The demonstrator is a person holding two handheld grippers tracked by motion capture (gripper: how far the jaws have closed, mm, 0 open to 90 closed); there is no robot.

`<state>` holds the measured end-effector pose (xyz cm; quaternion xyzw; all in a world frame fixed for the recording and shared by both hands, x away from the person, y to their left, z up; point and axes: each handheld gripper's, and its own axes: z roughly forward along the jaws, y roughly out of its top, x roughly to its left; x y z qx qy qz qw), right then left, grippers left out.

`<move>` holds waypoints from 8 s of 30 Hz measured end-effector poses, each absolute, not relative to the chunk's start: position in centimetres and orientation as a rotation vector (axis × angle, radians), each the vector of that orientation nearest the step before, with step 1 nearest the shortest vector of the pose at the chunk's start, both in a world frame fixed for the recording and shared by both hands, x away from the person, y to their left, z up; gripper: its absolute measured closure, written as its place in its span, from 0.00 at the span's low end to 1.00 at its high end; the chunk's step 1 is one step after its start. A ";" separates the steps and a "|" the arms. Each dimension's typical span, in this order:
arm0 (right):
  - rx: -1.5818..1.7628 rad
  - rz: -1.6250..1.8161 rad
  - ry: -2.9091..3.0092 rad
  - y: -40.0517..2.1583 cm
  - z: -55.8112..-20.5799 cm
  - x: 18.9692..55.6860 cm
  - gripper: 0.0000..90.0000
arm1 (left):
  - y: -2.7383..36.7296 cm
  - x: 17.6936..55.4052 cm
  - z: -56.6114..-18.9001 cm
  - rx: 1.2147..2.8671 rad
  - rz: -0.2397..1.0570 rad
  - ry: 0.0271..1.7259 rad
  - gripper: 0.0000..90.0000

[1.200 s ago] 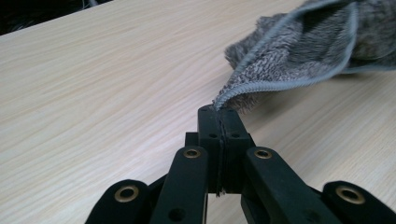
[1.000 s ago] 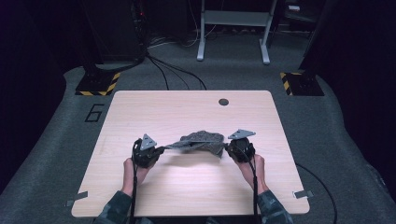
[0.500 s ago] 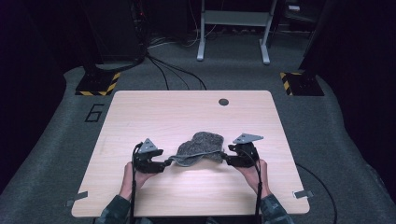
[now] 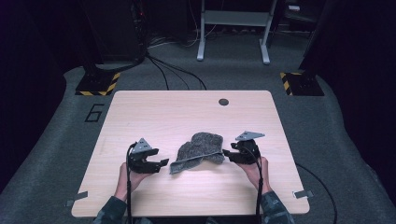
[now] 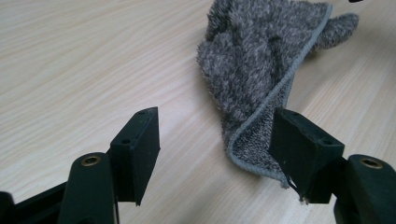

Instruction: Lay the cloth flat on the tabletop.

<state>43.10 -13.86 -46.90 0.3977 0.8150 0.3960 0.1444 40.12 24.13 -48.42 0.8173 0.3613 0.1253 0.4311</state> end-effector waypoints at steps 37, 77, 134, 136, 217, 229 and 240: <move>1.049 1.129 2.445 -13.2 -49.0 44.1 1.00 | 21.9 41.1 -51.4 2.177 0.239 0.905 0.96; 1.078 1.195 2.486 -13.3 -49.7 44.6 0.96 | 22.2 40.7 -51.5 2.194 0.428 1.037 0.94; 1.316 1.040 2.160 -15.1 -42.1 50.7 0.53 | 22.8 48.7 -44.3 2.184 0.579 1.162 0.26; 1.328 1.042 2.170 -15.5 -42.6 50.2 0.53 | 22.7 48.3 -44.5 2.191 0.566 1.161 0.26; 1.347 0.814 2.312 -13.6 -51.1 46.7 0.32 | 22.6 46.1 -51.4 2.249 0.418 1.181 0.16; 1.354 0.814 2.286 -14.4 -51.2 45.7 0.32 | 22.4 46.6 -51.3 2.268 0.401 1.161 0.16; 1.333 0.816 2.298 -13.5 -51.2 46.0 0.31 | 23.7 46.4 -51.2 2.265 0.410 1.184 0.16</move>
